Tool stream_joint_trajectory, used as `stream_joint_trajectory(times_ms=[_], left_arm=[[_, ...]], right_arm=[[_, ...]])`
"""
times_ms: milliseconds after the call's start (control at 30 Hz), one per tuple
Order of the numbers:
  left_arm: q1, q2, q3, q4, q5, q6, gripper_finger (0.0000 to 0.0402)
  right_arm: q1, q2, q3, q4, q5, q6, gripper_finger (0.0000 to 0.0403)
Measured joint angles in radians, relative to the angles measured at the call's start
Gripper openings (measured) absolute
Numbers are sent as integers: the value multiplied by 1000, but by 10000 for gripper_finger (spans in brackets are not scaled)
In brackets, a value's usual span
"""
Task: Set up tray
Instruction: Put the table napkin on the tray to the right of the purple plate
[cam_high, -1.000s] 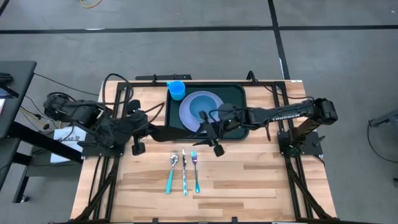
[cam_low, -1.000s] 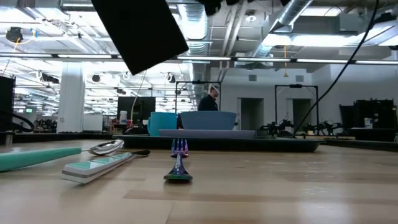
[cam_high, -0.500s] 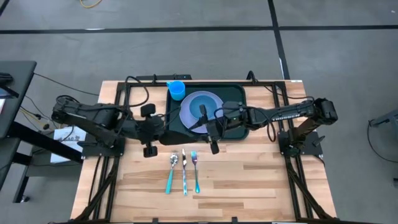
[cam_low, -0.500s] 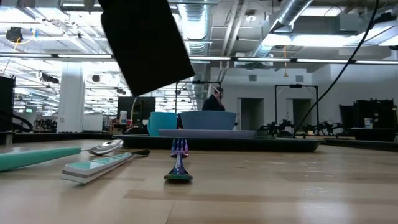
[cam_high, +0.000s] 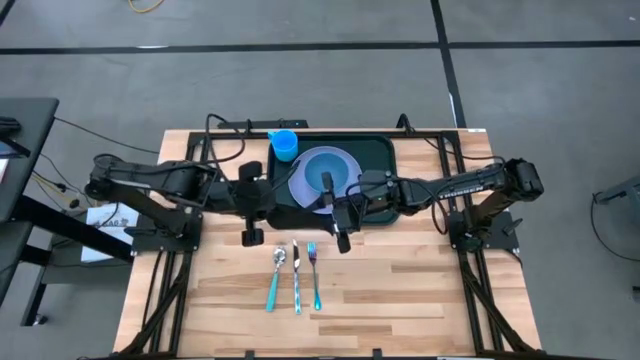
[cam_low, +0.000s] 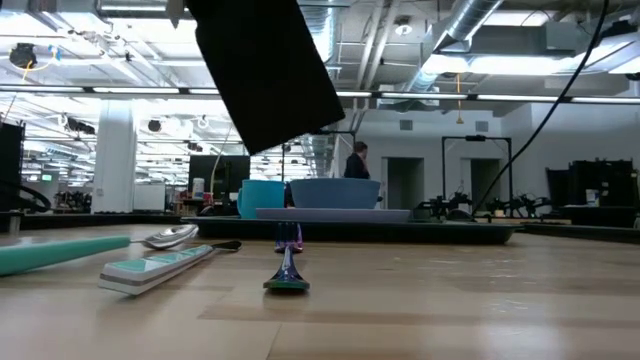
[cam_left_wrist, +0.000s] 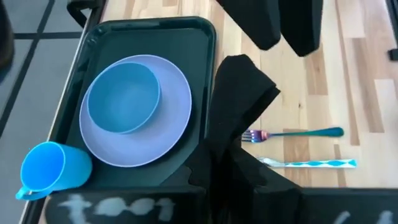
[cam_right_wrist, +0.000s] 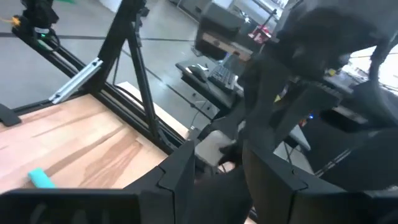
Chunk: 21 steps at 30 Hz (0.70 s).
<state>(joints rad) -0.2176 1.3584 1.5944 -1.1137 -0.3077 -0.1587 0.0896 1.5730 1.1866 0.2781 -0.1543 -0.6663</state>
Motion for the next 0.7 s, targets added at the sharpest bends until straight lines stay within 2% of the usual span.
stream_joint_trajectory(times_ms=[300,700], left_arm=[[13,36,0,35,43,75,8],[13,40,0,81,78,89,8]], right_arm=[[-3,0,0,6,78,-6,127],[-27,1,1,-9,86,-16,127]])
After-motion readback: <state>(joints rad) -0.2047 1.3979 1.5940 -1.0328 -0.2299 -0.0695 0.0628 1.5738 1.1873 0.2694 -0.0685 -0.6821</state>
